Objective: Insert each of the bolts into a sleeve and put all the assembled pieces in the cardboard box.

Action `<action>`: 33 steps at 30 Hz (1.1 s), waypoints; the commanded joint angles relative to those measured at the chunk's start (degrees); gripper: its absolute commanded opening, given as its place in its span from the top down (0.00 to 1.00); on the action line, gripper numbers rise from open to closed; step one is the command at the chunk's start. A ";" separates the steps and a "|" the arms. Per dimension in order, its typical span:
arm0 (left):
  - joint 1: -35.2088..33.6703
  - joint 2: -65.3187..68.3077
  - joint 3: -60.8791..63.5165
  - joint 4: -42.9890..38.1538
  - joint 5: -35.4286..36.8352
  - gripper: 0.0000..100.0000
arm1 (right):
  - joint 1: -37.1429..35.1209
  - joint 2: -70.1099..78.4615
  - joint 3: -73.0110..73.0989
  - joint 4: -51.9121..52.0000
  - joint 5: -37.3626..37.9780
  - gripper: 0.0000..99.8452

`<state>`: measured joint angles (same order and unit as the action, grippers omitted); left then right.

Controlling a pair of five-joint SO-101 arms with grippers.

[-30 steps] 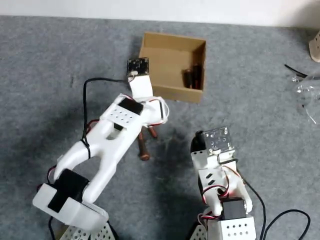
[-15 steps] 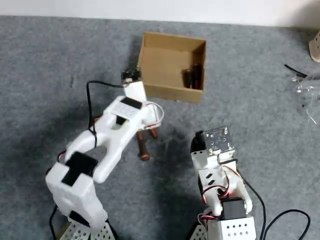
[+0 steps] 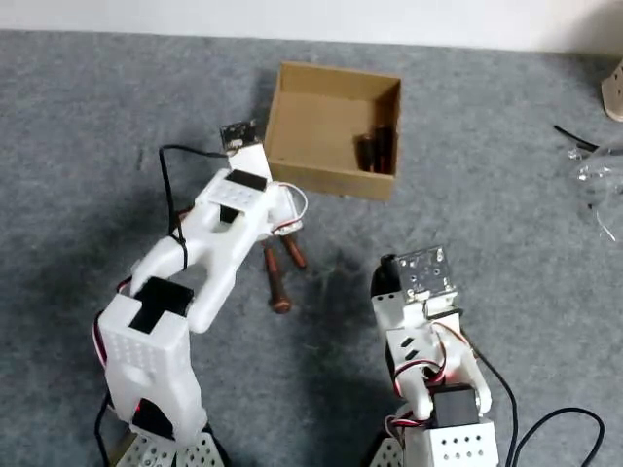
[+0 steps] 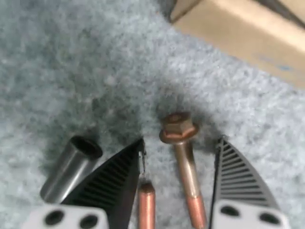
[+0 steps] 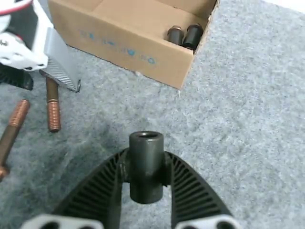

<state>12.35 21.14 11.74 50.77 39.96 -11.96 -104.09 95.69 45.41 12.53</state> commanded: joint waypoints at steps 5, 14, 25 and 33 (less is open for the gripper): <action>-0.84 0.48 -2.42 0.18 0.09 0.89 | 0.57 -1.19 6.20 -2.95 -0.35 1.00; -0.92 0.13 -2.07 0.35 -0.09 0.99 | 0.57 -1.19 6.20 -2.95 -0.35 1.00; -0.40 -0.04 -18.86 20.22 -0.26 0.99 | 0.57 -1.19 6.20 -2.95 -0.35 1.00; -0.40 -0.04 -42.77 43.43 -3.96 0.99 | 0.57 -1.19 6.20 -2.95 -0.35 1.00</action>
<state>12.26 21.85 -17.54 83.82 39.60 -11.96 -104.09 95.69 45.41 12.53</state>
